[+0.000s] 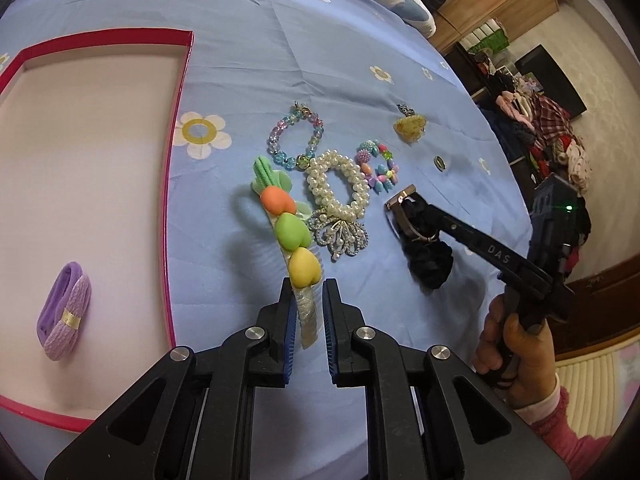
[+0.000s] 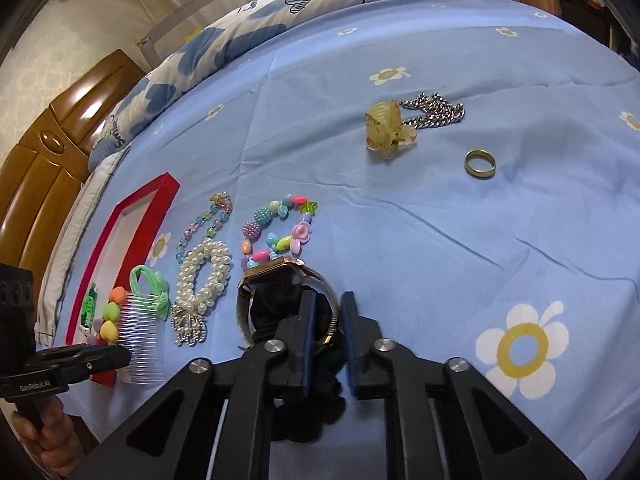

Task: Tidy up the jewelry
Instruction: 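Carry the comb and the watch over the red tray with both grippers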

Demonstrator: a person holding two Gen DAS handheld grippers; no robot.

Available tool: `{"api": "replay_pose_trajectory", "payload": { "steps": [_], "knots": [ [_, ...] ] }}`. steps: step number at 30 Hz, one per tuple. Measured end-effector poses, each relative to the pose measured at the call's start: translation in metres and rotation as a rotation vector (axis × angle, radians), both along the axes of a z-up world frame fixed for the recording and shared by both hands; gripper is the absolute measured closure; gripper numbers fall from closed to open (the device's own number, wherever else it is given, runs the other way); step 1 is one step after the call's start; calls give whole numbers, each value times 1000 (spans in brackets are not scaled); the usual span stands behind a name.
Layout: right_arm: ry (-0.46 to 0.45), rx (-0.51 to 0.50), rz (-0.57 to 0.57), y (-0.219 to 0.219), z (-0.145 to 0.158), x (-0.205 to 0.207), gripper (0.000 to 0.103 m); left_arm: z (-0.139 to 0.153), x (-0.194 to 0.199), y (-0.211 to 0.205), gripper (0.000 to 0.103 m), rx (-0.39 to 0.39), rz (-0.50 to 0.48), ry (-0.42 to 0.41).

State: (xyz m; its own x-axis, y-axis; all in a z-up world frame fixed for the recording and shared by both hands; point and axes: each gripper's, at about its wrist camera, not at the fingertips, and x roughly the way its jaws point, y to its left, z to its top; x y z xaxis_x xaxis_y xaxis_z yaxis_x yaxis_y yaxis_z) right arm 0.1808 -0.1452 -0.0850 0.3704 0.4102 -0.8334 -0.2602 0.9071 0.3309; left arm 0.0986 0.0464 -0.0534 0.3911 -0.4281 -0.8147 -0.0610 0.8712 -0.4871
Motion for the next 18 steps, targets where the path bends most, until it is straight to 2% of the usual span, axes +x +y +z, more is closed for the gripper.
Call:
{"api": "replay_pose_trajectory", "payload": {
  "steps": [6, 8, 12, 18],
  "knots": [
    [-51, 40, -20, -7, 17, -11, 96, -1, -4, 0, 91, 11, -4, -6],
    [-58, 67, -33, -11, 22, -15, 96, 2, -6, -1, 91, 18, -1, -21],
    [-80, 111, -48, -15, 36, -24, 96, 10, -10, -2, 99, 6, -5, -55],
    [-122, 160, -44, -10, 57, -33, 96, 28, -19, 0, 100, 4, 2, -121]
  ]
}}
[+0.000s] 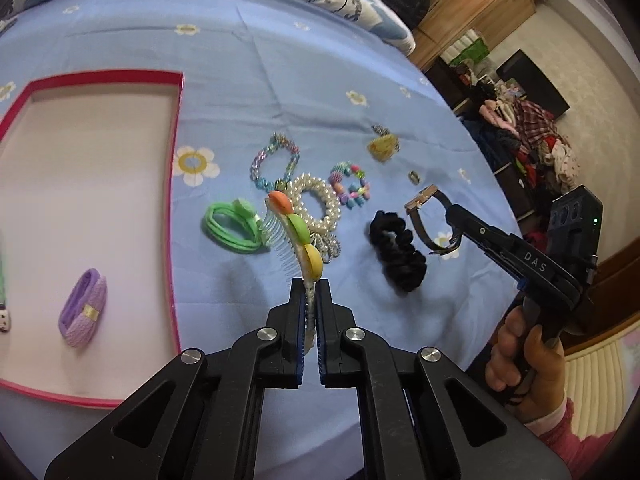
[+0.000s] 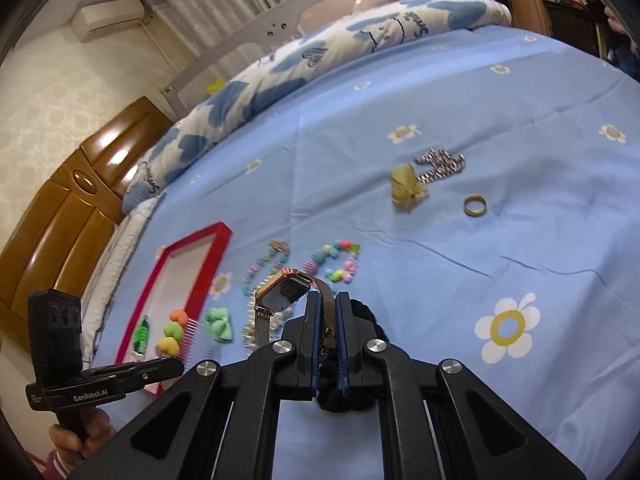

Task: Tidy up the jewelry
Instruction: 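Carry the comb and the watch over the red tray with both grippers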

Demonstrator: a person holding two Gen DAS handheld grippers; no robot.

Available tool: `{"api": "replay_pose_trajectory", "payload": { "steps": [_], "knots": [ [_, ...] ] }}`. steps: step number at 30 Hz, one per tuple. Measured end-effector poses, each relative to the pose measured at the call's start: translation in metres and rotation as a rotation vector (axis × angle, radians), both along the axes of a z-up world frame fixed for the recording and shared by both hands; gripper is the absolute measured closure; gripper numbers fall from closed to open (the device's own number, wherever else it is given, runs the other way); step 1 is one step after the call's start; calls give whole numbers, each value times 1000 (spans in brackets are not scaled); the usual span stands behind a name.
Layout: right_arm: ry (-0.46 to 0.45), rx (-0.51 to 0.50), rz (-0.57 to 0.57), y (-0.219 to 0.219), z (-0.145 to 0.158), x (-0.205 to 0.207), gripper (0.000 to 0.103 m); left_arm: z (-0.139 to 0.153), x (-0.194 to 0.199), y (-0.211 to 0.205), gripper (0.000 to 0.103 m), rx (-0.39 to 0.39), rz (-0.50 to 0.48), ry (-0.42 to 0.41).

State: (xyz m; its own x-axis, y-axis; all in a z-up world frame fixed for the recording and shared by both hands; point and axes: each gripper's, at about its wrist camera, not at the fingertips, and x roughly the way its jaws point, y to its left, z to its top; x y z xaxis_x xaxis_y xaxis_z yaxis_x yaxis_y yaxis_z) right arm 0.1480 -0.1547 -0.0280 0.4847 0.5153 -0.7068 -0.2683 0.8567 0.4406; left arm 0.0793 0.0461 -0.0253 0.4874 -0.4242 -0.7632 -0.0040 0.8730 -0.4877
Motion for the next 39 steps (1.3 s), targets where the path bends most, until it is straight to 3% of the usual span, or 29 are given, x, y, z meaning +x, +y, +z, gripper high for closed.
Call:
{"api": "replay_pose_trajectory", "payload": {
  "steps": [12, 21, 28, 39],
  "knots": [
    [-12, 19, 85, 42, 9, -11, 96, 15, -23, 27, 100, -16, 75, -50],
    [5, 49, 182, 97, 5, -21, 96, 20, -47, 76, 100, -27, 195, -68],
    [13, 52, 273, 157, 1, -25, 96, 13, -58, 124, 100, -85, 300, -63],
    [38, 0, 323, 229, -25, -9, 96, -6, -32, 178, 100, -153, 380, -58]
  ]
}}
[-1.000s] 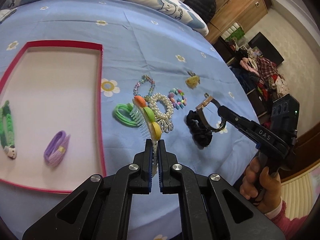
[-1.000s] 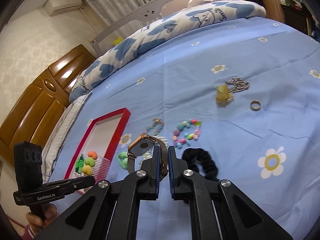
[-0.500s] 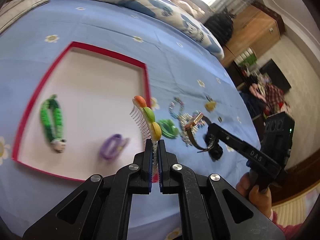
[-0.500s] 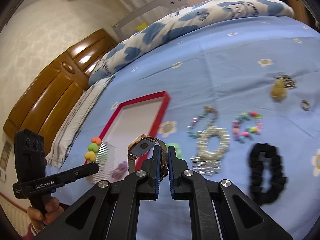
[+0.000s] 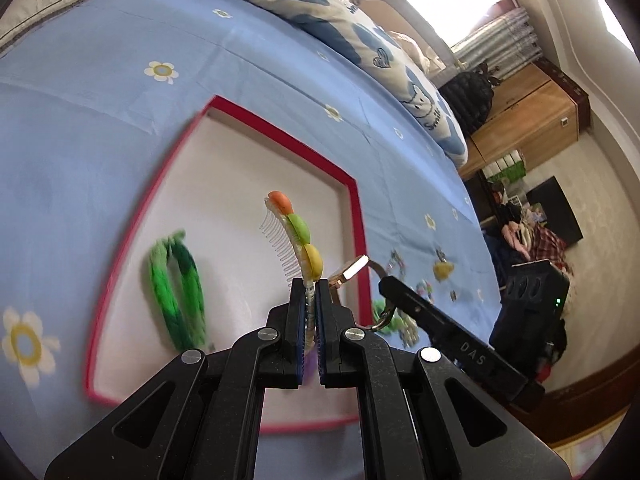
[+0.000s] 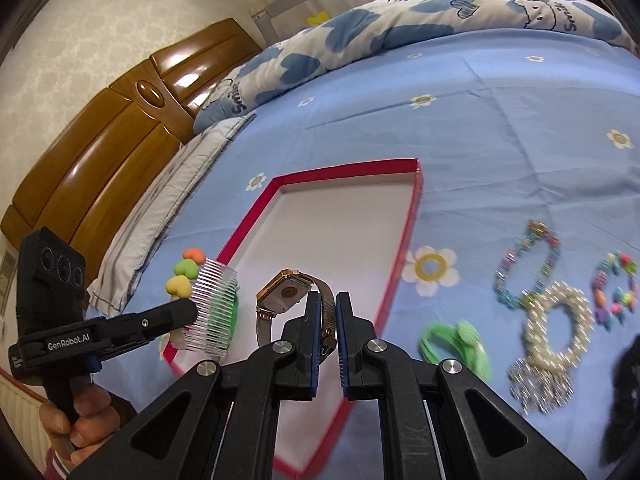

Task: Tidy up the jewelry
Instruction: 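Carry the comb and the watch over the red tray with both grippers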

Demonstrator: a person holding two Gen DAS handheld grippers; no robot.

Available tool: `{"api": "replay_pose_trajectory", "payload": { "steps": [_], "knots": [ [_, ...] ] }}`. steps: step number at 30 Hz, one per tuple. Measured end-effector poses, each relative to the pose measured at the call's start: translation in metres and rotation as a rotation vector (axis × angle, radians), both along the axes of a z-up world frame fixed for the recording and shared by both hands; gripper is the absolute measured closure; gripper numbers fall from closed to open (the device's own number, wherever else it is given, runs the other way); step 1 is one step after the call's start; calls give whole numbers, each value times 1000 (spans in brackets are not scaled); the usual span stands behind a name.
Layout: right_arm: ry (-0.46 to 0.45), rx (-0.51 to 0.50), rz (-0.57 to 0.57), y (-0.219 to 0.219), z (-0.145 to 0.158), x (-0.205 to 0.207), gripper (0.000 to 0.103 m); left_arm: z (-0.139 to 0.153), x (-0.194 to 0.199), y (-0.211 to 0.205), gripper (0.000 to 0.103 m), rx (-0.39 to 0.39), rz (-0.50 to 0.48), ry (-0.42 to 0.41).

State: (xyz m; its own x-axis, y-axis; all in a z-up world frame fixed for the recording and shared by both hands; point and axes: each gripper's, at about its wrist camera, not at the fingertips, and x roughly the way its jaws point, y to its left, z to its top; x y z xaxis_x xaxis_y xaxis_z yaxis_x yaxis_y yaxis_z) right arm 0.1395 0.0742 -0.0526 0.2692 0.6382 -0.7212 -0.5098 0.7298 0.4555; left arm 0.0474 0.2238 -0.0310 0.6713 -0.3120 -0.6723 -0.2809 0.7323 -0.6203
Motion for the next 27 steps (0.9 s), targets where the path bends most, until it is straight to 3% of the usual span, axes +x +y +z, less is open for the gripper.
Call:
{"api": "replay_pose_trajectory", "payload": {
  "steps": [8, 17, 24, 27],
  "knots": [
    [31, -44, -5, 27, -20, 33, 96, -29, 38, 20, 100, 1, 9, 57],
    [64, -103, 23, 41, -40, 43, 96, -44, 35, 32, 99, -23, 32, 91],
    [54, -120, 45, 46, -41, 43, 92, -53, 25, 41, 88, -29, 63, 126],
    [47, -128, 51, 46, -40, 41, 91, -51, 26, 37, 85, 6, 56, 144]
  ]
}}
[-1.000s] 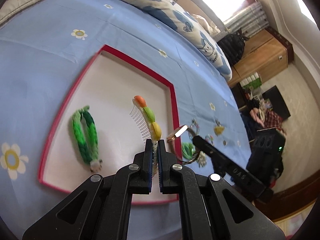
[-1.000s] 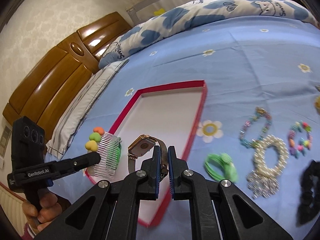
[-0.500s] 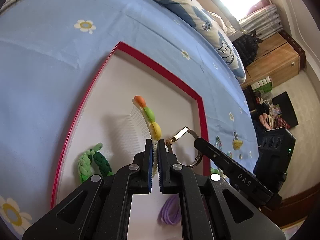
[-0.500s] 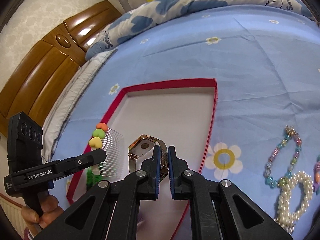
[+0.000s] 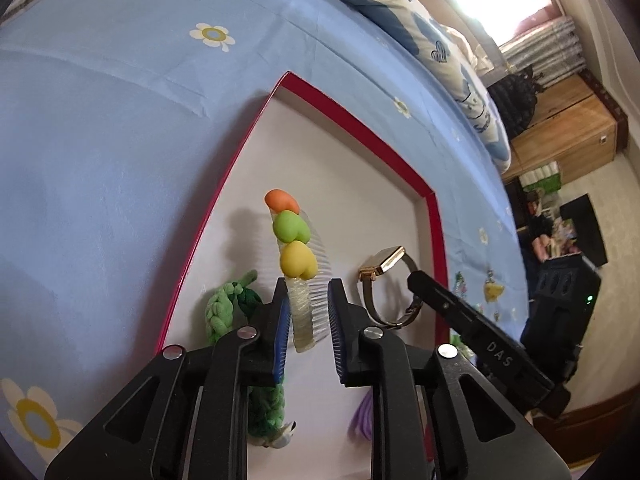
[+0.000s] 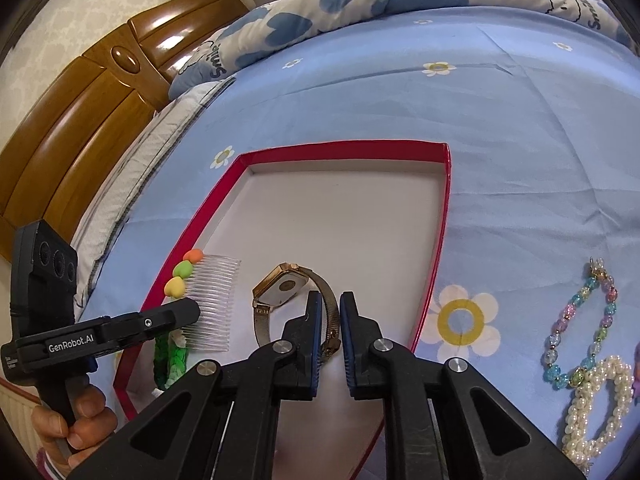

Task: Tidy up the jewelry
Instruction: 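Carry the comb and the watch over the red tray with both grippers, then open both grippers to drop the comb and watch into the tray, then move both open grippers back over the remaining jewelry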

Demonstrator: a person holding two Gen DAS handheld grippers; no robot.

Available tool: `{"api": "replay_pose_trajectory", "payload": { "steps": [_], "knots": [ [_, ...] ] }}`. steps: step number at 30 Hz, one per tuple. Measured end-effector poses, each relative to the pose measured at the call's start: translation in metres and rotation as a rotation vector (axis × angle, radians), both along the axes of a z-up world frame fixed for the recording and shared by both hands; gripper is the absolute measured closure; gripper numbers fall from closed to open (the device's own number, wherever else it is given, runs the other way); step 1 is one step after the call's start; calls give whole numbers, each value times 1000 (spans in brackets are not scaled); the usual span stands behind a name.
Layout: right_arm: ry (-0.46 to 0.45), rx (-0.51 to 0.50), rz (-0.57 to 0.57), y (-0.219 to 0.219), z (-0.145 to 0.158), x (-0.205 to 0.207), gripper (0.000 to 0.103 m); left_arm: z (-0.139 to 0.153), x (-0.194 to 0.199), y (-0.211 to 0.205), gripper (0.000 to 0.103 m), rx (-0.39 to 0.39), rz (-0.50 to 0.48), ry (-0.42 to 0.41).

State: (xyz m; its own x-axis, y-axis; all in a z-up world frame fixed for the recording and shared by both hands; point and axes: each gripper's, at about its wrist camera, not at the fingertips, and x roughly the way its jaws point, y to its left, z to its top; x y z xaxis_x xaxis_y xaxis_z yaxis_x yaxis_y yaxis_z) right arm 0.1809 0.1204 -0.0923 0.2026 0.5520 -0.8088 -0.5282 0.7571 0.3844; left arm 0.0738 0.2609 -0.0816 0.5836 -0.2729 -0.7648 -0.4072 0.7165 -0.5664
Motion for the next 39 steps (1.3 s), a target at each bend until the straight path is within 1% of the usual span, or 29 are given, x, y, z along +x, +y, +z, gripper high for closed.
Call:
{"api": "replay_pose_trajectory", "payload": {
  "steps": [5, 7, 8, 9, 11, 15, 16, 17, 19, 24, 31, 33, 39],
  "knots": [
    [14, 6, 2, 0, 0, 1, 89, 1, 3, -6, 81, 18, -17, 31],
    [19, 10, 0, 0, 1, 1, 86, 2, 3, -7, 77, 25, -19, 34],
    [19, 14, 0, 0, 2, 1, 82, 2, 4, -8, 76, 27, -20, 36],
    [18, 18, 1, -1, 2, 1, 78, 3, 5, -9, 73, 31, -22, 42],
    [17, 22, 1, -1, 4, 0, 76, 5, 7, -12, 68, 44, -27, 49],
    [9, 38, 3, -3, 12, -3, 75, 10, 5, -17, 56, 68, -31, 59],
    [8, 44, 1, -5, 14, -4, 74, 11, 5, -17, 53, 70, -31, 60],
    [8, 51, -2, -8, 16, -4, 72, 12, 4, -19, 52, 73, -31, 65],
    [5, 65, -10, -14, 21, -7, 69, 13, 2, -22, 51, 78, -36, 70],
    [1, 93, -43, -38, 32, -15, 68, 18, -1, -32, 51, 84, -54, 71],
    [-17, 120, -94, -74, 48, -25, 66, 37, -12, -50, 51, 123, -57, 37],
    [-21, 122, -106, -84, 50, -28, 64, 43, -15, -55, 51, 134, -58, 27],
    [-34, 115, -153, -117, 56, -37, 63, 60, -19, -76, 51, 160, -83, -4]
  ]
}}
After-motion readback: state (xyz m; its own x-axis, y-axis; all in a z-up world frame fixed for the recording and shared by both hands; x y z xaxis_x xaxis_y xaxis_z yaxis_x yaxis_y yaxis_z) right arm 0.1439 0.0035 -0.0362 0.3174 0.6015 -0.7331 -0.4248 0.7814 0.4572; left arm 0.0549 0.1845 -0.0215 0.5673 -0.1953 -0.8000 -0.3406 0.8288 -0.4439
